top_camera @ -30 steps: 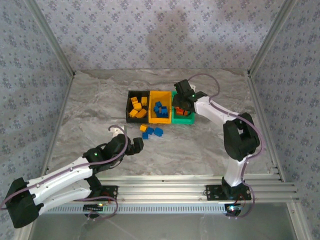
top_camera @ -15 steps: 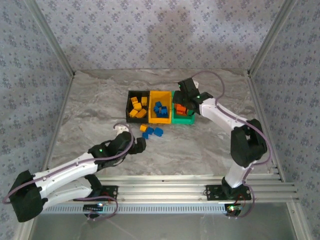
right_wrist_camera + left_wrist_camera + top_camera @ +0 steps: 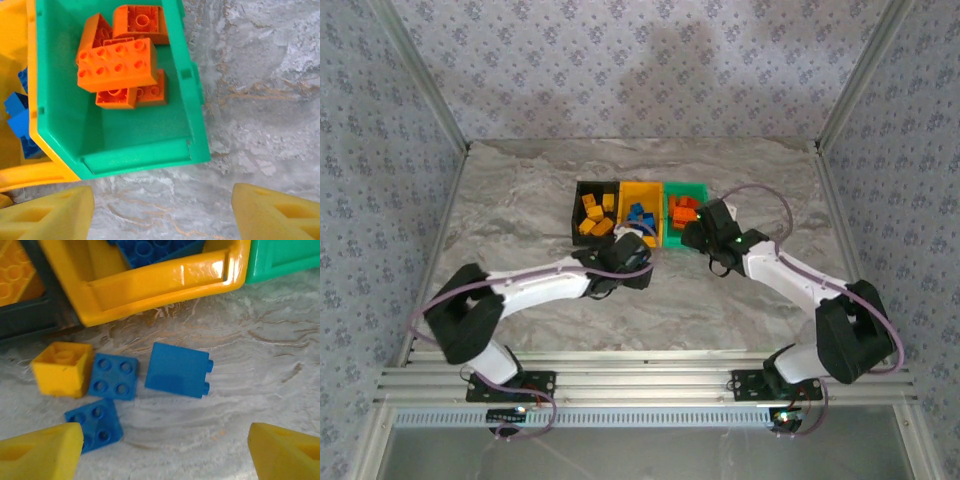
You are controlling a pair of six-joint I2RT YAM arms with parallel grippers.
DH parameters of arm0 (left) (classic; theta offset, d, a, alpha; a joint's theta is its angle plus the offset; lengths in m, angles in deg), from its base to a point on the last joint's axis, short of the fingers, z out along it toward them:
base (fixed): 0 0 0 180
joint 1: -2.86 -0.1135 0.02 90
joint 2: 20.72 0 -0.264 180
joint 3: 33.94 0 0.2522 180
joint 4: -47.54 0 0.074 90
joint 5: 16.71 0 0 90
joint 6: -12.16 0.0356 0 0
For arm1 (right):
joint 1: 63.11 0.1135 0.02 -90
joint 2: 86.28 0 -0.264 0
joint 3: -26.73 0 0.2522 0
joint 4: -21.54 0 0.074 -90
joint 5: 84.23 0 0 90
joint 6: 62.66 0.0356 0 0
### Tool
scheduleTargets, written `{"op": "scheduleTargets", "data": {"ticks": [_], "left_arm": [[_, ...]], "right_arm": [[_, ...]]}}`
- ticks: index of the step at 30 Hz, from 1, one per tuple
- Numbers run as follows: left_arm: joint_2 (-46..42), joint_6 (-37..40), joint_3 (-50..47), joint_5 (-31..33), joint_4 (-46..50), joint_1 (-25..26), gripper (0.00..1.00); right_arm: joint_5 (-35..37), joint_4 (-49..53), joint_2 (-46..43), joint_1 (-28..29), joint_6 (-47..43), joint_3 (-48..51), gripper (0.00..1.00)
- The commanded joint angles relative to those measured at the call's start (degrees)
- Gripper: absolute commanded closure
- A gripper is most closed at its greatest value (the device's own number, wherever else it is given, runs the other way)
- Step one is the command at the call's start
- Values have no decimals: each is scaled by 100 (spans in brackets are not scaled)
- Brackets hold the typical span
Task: Sort the legos into containers by color
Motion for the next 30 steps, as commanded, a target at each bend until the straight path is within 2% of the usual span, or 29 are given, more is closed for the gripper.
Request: {"op": "scheduleTargets", "data": {"ticks": [1, 9, 17, 26, 30], "left_arm": [[511, 461, 534, 120, 43, 4, 18], [1441, 661, 1259, 426, 243, -66, 26], [1751, 610, 1292, 445, 276, -87, 42], [1446, 510, 1017, 356, 183, 7, 68], [953, 384, 847, 232, 144, 90, 70]], "right_arm": [[115, -37, -462, 5, 189, 236, 25], [170, 28, -975, -73, 191, 539, 25], [109, 10, -1071, -185, 139, 577, 25], [54, -53, -1075, -325, 154, 607, 24], [38, -67, -1076, -358, 159, 620, 25]]}}
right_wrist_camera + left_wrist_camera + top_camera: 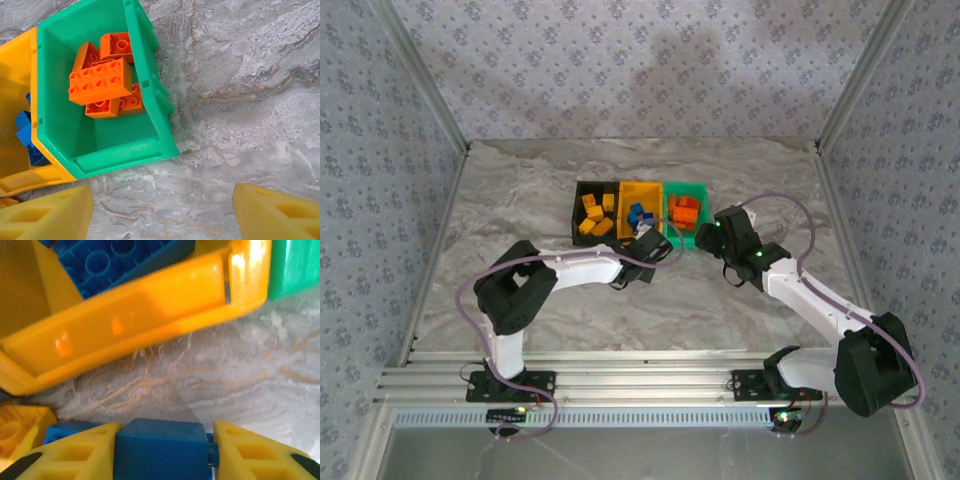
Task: Sort the legos into containers by color
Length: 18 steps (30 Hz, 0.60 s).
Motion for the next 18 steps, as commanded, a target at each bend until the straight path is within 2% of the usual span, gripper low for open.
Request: {"op": "scheduleTargets", "data": {"ticks": [1, 5, 8, 14, 18], "left_arm": [[-679, -189, -150, -165, 62, 89, 70], [-1192, -239, 50, -406, 19, -13, 70], [-1198, -204, 511, -649, 56, -286, 69], [-339, 56, 1629, -854, 157, -869, 69], [392, 243, 2354, -762, 305, -1082, 69]], "right_arm": [[19, -26, -114, -39, 55, 74, 24], [-7, -122, -109, -45, 99, 147, 25], [-6, -142, -102, -47, 139, 195, 25], [26, -111, -57, -56, 166, 230, 24], [36, -108, -8, -72, 199, 250, 24]]}}
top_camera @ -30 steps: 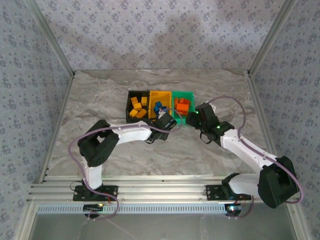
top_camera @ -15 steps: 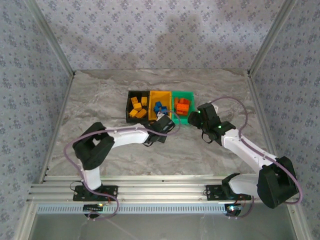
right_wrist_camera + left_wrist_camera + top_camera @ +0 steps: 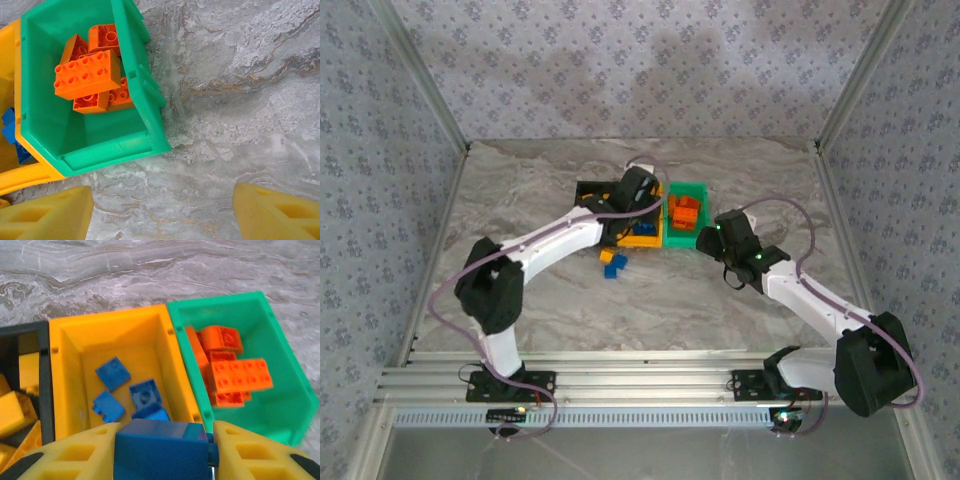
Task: Sort the legos into containers by color
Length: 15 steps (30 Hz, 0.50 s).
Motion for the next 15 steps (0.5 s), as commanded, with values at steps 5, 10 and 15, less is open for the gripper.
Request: {"op": "scheduleTargets", "data": {"ticks": [5, 10, 15], "left_arm": [[1017, 202, 943, -3, 304, -276, 64], [1105, 141, 1265, -158, 480, -323, 33], [374, -28, 644, -349, 133, -221, 20]], "right_arm": [[-14, -34, 5, -37, 176, 83, 24], [-19, -19, -4, -17, 183, 85, 24], [-14, -14, -98, -13, 206, 104, 24]]}}
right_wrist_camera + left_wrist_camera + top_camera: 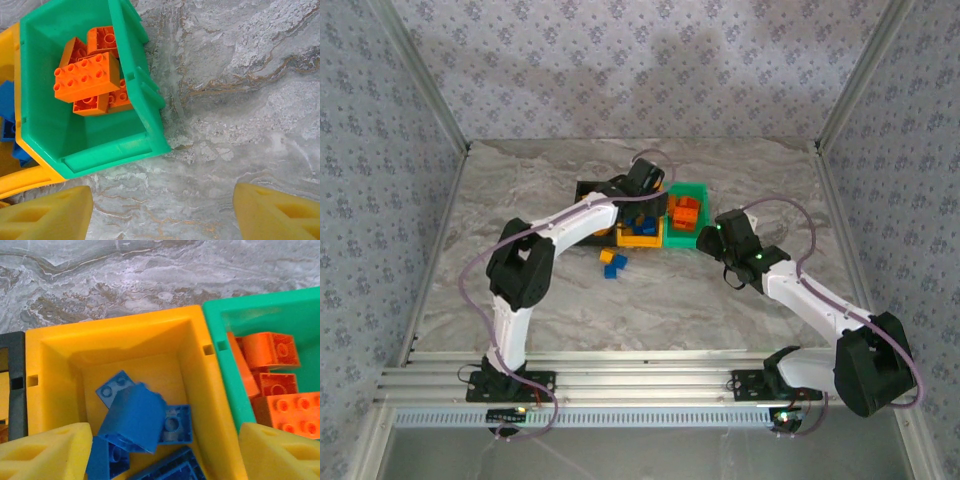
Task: Sort the legos into containers by color
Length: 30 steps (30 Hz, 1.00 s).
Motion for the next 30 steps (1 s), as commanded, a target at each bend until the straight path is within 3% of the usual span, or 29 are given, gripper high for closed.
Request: {"op": "scheduleTargets", "data": {"ticks": [1, 8, 16, 21, 30], "left_arm": [[-899, -153, -412, -243, -247, 102, 19], [-2820, -605, -2426, -299, -962, 471, 10], [-4577, -1291, -4891, 263, -1121, 542, 4], [-4591, -1339, -5705, -269, -1622, 232, 5], [-3548, -1024, -5622, -788, -1964, 169, 11]], "right_arm": [[-21, -15, -117, 6, 115, 106, 24], [-78, -85, -145, 75, 125, 165, 24], [-69, -262, -9, 235, 223, 308, 24], [-70, -336, 183, 309, 262, 293, 24], [57, -130, 99, 346, 189, 220, 24]]}}
